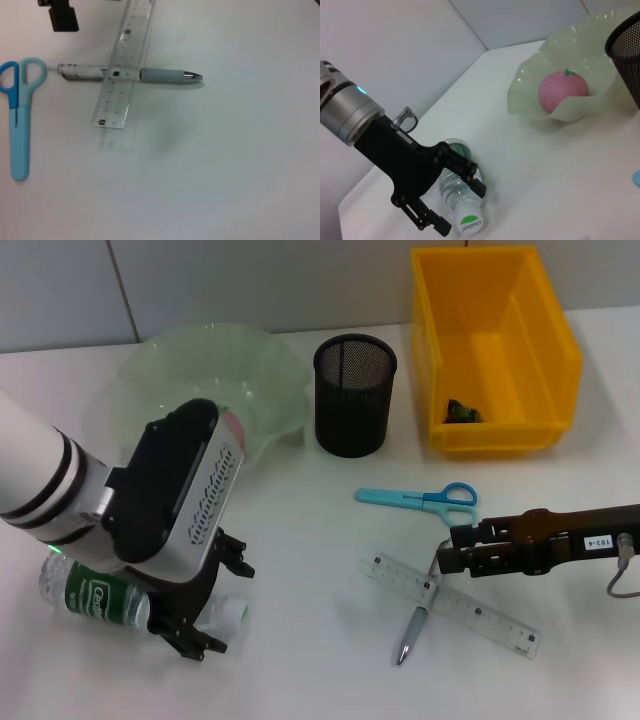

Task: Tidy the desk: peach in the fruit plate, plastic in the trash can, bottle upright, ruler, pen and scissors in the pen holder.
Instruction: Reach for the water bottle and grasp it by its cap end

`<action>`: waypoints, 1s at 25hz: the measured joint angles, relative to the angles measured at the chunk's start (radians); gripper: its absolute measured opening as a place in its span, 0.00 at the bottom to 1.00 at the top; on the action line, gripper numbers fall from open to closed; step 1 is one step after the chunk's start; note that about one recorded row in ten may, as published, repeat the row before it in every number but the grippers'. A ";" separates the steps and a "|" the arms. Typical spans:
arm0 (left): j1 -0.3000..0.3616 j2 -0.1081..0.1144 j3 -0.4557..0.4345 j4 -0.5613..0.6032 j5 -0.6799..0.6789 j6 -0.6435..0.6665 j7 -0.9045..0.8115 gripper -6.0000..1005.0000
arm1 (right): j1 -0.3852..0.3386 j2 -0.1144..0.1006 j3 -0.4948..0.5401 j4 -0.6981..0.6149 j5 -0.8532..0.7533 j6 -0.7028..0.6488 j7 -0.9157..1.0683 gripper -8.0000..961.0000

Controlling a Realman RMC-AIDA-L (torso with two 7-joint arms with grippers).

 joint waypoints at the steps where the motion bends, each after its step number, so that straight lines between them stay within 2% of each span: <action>1: -0.009 -0.002 0.011 -0.017 0.003 -0.005 -0.003 0.76 | 0.001 0.000 0.000 0.000 0.000 0.001 0.000 0.77; 11: -0.025 -0.010 0.036 -0.070 0.028 -0.049 -0.007 0.76 | 0.003 -0.001 0.000 0.000 0.000 0.008 -0.001 0.77; 25: -0.042 -0.011 0.053 -0.102 0.047 -0.064 -0.010 0.76 | 0.009 0.000 0.000 0.000 0.000 0.014 -0.001 0.77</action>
